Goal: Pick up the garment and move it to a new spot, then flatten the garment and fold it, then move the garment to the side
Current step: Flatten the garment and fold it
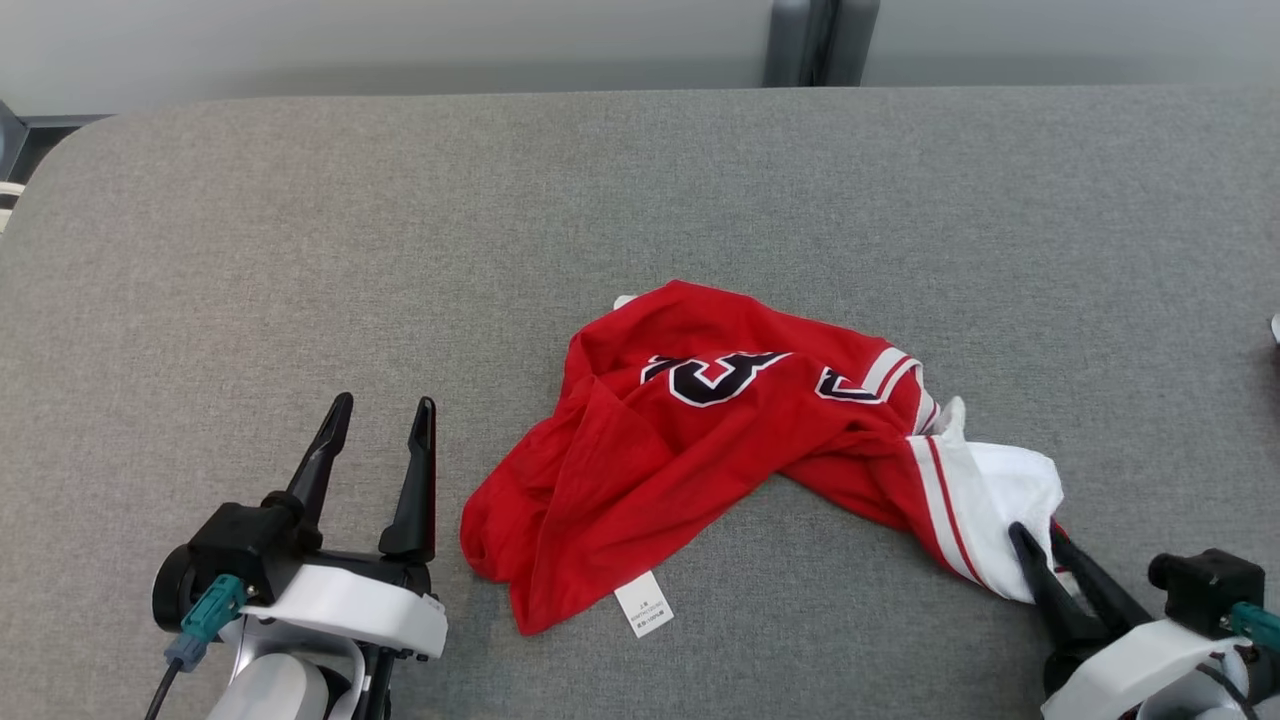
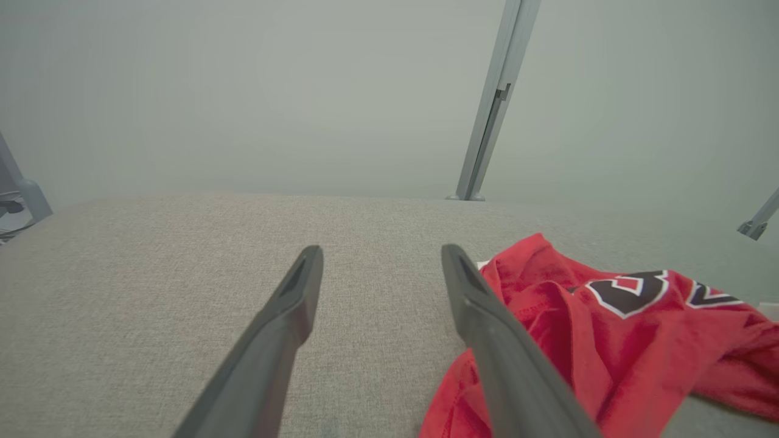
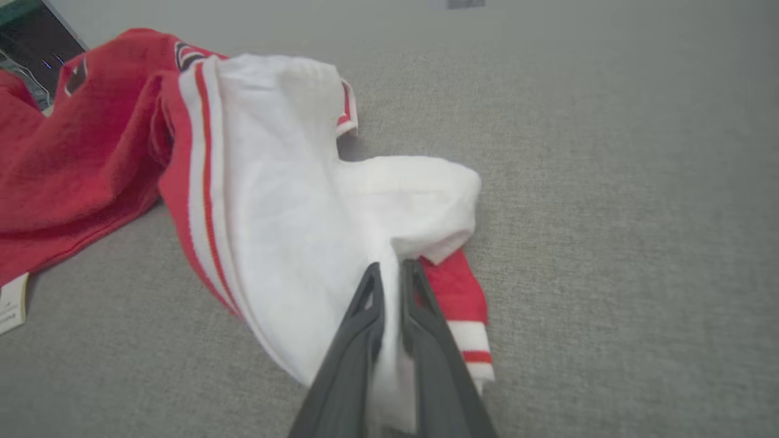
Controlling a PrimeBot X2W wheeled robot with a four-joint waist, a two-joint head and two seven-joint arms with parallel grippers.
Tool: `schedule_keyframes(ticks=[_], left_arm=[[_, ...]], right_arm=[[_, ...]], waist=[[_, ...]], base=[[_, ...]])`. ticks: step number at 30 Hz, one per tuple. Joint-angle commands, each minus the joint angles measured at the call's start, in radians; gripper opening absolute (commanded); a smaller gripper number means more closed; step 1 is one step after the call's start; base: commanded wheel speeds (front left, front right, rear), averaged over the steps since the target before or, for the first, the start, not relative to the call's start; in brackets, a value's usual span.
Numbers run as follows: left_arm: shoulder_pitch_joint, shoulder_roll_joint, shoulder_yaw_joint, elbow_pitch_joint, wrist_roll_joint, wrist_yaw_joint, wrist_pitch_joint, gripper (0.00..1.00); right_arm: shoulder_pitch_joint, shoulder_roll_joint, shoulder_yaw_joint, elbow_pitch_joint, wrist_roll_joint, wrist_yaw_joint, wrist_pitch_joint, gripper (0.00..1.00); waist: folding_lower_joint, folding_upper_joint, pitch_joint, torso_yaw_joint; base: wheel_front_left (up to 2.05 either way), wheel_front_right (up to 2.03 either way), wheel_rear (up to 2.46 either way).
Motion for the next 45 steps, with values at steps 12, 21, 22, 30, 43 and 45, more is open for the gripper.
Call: schedule_keyframes(ticks=[12,21,22,30,43,45], left_arm=[[0.058,0.01,0.033,-0.025,-0.001,0.037,-0.006,1.0],[0.127,0.025,0.038,-0.058,0.022,0.072,-0.007,1.0],[0.135,0.026,0.037,-0.061,0.023,0.077,-0.006,1.0],[0.17,0.037,0.036,-0.091,0.03,0.108,0.01,1.0],[0.147,0.026,-0.131,-0.1,0.071,0.05,0.16,1.0],[0.163,0.017,-0.169,-0.083,0.061,0.033,0.202,1.0]], right_arm=[[0.031,0.098,-0.255,-0.173,-0.123,0.0,-0.049,1.0],[0.068,0.176,-0.368,-0.331,-0.25,0.0,0.026,1.0],[0.075,0.18,-0.376,-0.341,-0.258,0.0,0.032,1.0],[0.119,0.211,-0.406,-0.386,-0.28,0.0,0.065,1.0],[0.134,0.223,-0.407,-0.406,-0.287,0.0,0.092,1.0],[0.134,0.224,-0.407,-0.405,-0.285,0.0,0.092,1.0]], waist=[[0.0,0.0,-0.07,-0.029],[0.0,0.0,-0.133,-0.043],[0.0,0.0,-0.137,-0.043],[0.0,0.0,-0.147,-0.035],[0.0,0.0,-0.12,-0.024],[0.0,0.0,-0.113,-0.026]], base=[[0.0,0.0,0.0],[0.0,0.0,0.0],[0.0,0.0,0.0],[0.0,0.0,0.0],[0.0,0.0,0.0],[0.0,0.0,0.0]])
